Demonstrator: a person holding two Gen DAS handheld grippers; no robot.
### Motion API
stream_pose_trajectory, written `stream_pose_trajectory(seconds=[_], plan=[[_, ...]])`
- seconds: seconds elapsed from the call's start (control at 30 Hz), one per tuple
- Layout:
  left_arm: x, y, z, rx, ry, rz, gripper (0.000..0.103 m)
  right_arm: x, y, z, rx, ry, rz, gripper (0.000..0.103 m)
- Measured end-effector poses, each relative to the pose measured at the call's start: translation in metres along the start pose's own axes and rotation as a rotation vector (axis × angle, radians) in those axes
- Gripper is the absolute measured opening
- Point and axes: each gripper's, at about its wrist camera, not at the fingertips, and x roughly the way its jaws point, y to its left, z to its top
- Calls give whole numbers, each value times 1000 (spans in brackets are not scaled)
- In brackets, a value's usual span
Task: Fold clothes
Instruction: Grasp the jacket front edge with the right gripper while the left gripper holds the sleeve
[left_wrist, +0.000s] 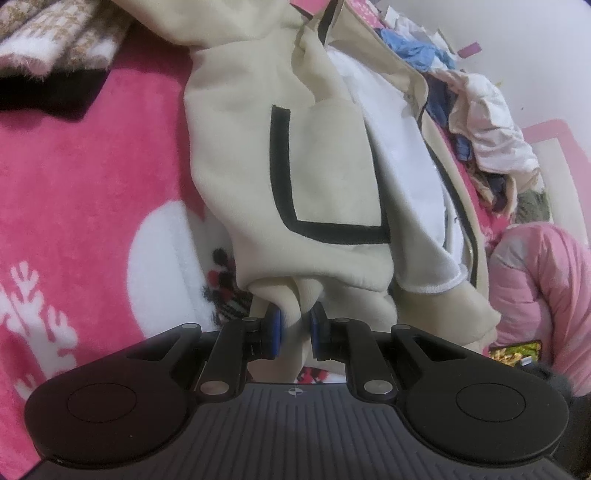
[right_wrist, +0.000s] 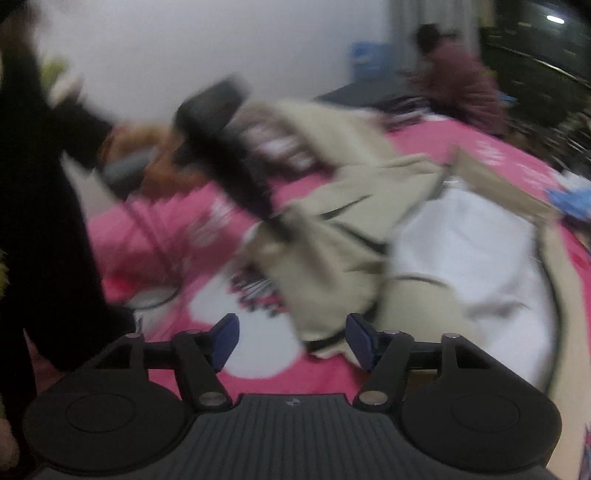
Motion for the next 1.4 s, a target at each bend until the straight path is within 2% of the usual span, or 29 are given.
stream_pose_trajectory(seconds=[0.07, 0.13, 0.27, 0.37, 0.43, 0.47, 0.5, 0.53, 0.57, 0.6, 0.7, 0.77, 0.9, 0.97, 1.0, 1.03, 1.1, 1.17, 1.2, 1.27, 1.33, 1.4], plan=[[-2, 0, 0, 0, -5, -10, 13, 28, 9, 10, -81, 48, 37, 71], [-5, 0, 1, -2, -11, -24, 13, 52, 11, 19, -129, 45, 0, 71], [-11, 1, 4, -53, -30, -85, 13, 89, 15, 21, -238, -46, -147, 75], [-14, -1, 8, -58, -32, -112, 14, 116, 20, 14, -308, -46, -260, 72], [-16, -4, 10, -48, -34, -121, 13, 122, 15, 14, -280, -50, -303, 51], [-18, -6, 11, -43, -37, -129, 14, 120, 8, 17, -239, -54, -307, 46], [-19, -7, 12, -39, -40, -137, 14, 116, -1, 21, -194, -60, -311, 37], [-21, -8, 14, -37, -41, -146, 14, 112, -10, 24, -152, -66, -317, 20], [-21, -9, 16, -36, -46, -153, 14, 108, -19, 28, -109, -72, -323, 12], [-22, -10, 19, -36, -52, -156, 14, 105, -26, 32, -76, -78, -330, 6], [-24, -8, 24, -44, -60, -171, 15, 97, -50, 40, -6, -97, -340, 0], [-27, -5, 26, -54, -74, -173, 15, 94, -66, 43, 52, -101, -339, 0], [-19, 0, 32, -114, -72, -187, 15, 85, -70, 40, 93, -132, -223, 6], [-14, 3, 37, -174, -67, -208, 15, 82, -52, 33, 5, -147, -187, 30], [-12, 5, 40, -210, -65, -221, 15, 81, -40, 28, -62, -157, -185, 52], [-10, 6, 43, -240, -65, -232, 15, 81, -28, 24, -124, -168, -184, 64], [-7, 7, 51, -301, -66, -251, 15, 88, -6, 16, -232, -153, -204, 68], [-3, 9, 56, -353, -66, -263, 15, 104, 4, 10, -323, -96, -271, 68], [-1, 10, 58, -367, -66, -267, 15, 112, 5, 7, -359, -68, -310, 67], [3, 11, 61, -396, -66, -274, 15, 115, 0, 6, -354, -51, -342, 52], [7, 12, 64, -425, -66, -281, 16, 113, -12, 9, -295, -52, -349, 28], [8, 14, 66, -427, -64, -292, 17, 103, -32, 18, -159, -73, -323, 7]])
